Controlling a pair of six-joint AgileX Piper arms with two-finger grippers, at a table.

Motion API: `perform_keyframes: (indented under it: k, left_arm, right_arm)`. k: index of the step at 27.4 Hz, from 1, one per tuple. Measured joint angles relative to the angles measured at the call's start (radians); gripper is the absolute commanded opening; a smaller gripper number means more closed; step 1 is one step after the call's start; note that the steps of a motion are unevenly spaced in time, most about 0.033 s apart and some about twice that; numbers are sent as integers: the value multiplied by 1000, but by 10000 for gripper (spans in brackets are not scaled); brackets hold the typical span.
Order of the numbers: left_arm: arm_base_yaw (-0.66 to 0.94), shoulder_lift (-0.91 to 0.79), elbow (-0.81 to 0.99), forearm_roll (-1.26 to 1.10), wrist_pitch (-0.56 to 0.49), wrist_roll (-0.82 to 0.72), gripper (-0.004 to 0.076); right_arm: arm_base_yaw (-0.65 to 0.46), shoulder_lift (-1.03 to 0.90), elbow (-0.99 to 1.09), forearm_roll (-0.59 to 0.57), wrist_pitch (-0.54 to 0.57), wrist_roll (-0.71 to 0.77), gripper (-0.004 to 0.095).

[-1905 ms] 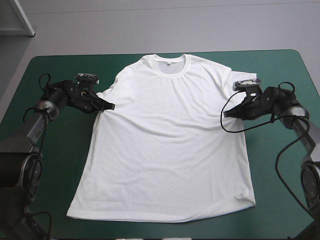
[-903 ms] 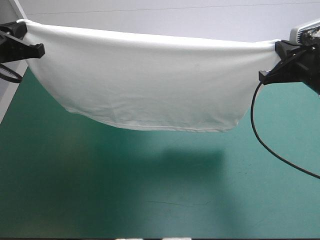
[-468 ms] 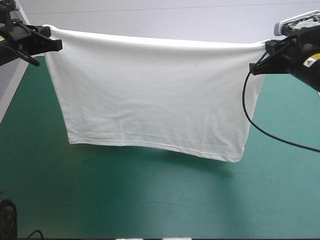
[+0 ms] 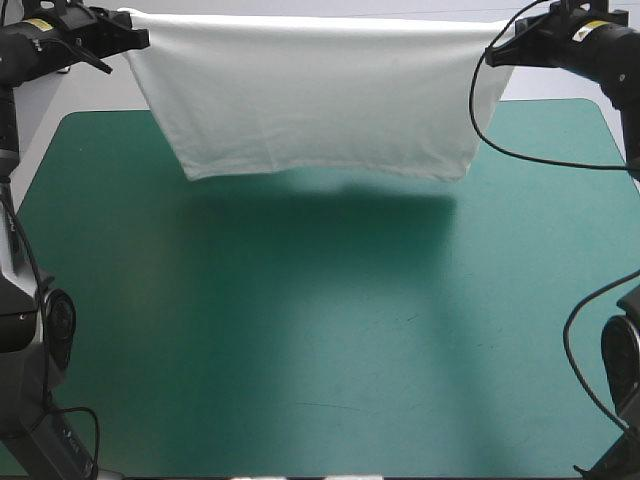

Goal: Fold the cloth

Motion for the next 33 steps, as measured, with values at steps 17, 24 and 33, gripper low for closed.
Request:
perform_keyframes:
  k: [17, 24, 33]
  left_arm:
    - [-57, 2, 443, 95, 59, 84, 19]
    - [-57, -224, 813, 90, 10, 142, 19]
    - [-57, -529, 1286, 124, 10, 143, 19]
  right_arm:
    - [-26, 40, 329, 53, 141, -79, -17]
    - [-87, -210, 780, 103, 71, -129, -17]
    - [-102, -466, 1237, 104, 45, -112, -17]
